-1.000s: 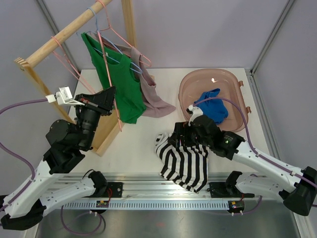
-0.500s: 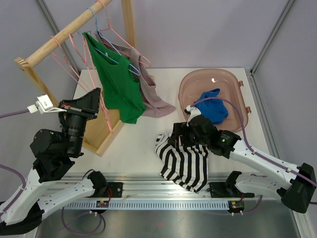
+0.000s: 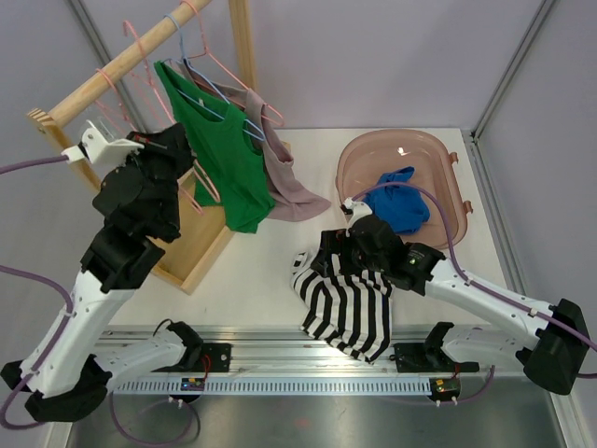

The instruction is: Remove the tank top from the hanger

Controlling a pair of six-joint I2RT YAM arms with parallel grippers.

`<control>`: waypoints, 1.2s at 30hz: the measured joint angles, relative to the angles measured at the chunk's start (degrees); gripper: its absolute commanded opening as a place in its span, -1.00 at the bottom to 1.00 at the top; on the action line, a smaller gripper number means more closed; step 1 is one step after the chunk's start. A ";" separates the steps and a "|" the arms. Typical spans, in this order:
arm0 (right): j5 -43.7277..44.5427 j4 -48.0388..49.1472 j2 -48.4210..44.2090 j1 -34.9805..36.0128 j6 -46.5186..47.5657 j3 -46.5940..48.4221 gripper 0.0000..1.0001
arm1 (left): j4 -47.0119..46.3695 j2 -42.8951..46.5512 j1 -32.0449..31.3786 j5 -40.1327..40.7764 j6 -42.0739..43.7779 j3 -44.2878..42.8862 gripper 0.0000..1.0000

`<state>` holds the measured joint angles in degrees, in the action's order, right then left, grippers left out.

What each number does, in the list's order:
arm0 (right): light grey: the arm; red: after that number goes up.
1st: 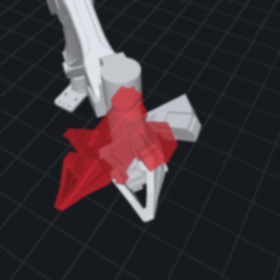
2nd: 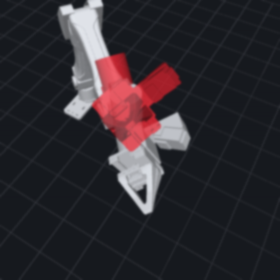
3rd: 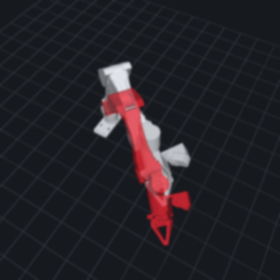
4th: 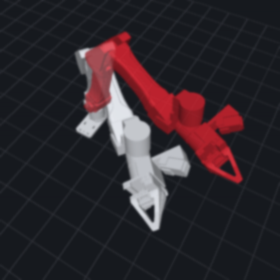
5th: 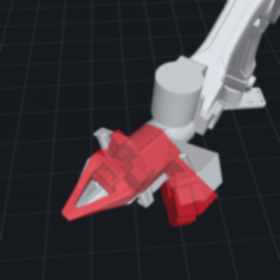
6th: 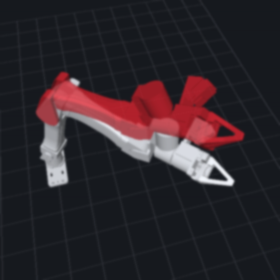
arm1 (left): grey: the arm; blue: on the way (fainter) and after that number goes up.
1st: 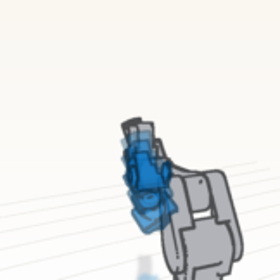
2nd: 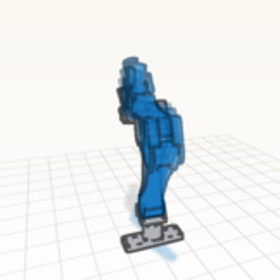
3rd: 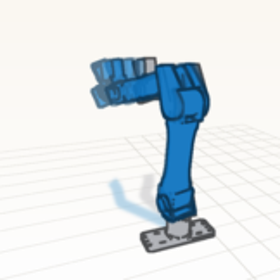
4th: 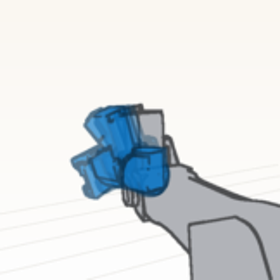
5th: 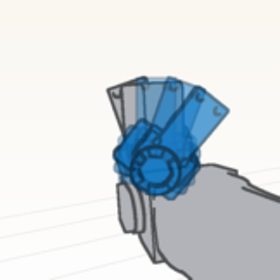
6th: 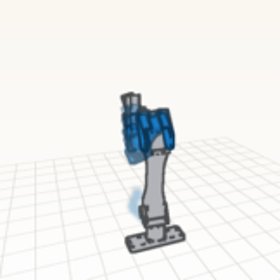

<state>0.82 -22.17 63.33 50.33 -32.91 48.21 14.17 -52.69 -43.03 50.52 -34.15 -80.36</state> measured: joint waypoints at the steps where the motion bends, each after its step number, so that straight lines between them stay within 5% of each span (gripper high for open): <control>1: -0.04 0.04 0.07 0.00 0.00 0.00 0.99 | 1.16 -1.64 3.65 -2.10 -1.46 -1.62 -1.00; 3: -0.07 0.04 0.07 0.00 0.00 0.00 0.99 | 2.67 -3.91 10.47 -5.84 -4.44 -3.17 -1.00; 13: 0.02 0.00 -0.66 0.00 0.04 -0.44 0.99 | 6.25 -4.63 22.64 -15.32 -13.57 -2.45 -1.00; 26: 0.04 -0.44 -0.70 0.00 0.94 -0.66 0.99 | 5.44 -2.84 26.27 -22.12 -21.49 5.40 -0.95; 27: 0.04 -0.50 -0.70 0.00 1.18 -0.66 0.99 | 5.42 -2.71 26.32 -22.40 -21.81 5.49 -0.83; 31: 0.33 -1.62 -0.39 0.00 2.71 -0.59 0.99 | 4.57 -0.37 26.49 -23.63 -23.21 7.98 0.48; 36: 4.66 -6.73 3.63 0.00 3.96 1.60 0.99 | 5.18 3.50 26.49 -25.92 -23.74 9.64 0.98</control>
<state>5.48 -28.91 66.96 50.33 -28.95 49.80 19.35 -49.19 -16.53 24.60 -57.89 -70.72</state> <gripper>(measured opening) 0.993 0.889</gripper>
